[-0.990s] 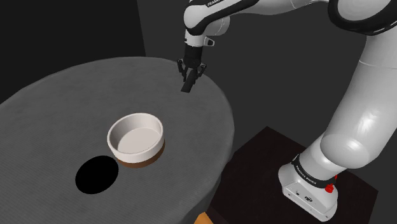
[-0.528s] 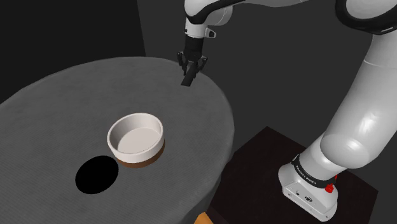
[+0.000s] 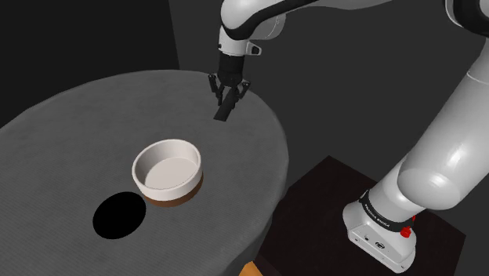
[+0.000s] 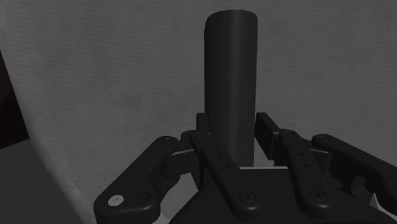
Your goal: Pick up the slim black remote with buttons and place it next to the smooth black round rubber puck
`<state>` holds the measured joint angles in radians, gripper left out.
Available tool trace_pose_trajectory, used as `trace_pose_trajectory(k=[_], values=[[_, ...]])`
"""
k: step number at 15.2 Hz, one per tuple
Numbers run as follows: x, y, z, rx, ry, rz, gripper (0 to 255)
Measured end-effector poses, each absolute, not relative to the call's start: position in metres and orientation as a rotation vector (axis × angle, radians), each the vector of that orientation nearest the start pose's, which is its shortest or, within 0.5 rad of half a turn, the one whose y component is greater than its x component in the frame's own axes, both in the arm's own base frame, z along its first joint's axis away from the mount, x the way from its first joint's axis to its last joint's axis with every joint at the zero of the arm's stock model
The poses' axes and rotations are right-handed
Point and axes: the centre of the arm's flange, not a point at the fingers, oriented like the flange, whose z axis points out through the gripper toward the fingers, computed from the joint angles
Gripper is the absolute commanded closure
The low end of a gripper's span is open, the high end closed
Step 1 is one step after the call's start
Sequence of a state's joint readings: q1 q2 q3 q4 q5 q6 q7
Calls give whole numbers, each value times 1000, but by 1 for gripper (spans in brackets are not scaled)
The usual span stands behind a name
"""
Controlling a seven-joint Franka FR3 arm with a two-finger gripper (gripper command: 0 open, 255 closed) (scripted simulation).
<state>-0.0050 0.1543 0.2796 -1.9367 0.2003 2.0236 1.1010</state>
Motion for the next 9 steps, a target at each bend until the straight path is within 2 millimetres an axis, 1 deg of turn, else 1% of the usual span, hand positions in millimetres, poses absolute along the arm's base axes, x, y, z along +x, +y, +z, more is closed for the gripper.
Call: trace_pose_trajectory(k=[3, 4, 7, 9], values=[[539, 196, 407, -2686, 1333, 283, 255], [529, 206, 404, -2686, 1333, 282, 255], [506, 242, 406, -2686, 1333, 283, 255], [492, 259, 405, -2686, 1334, 283, 255]])
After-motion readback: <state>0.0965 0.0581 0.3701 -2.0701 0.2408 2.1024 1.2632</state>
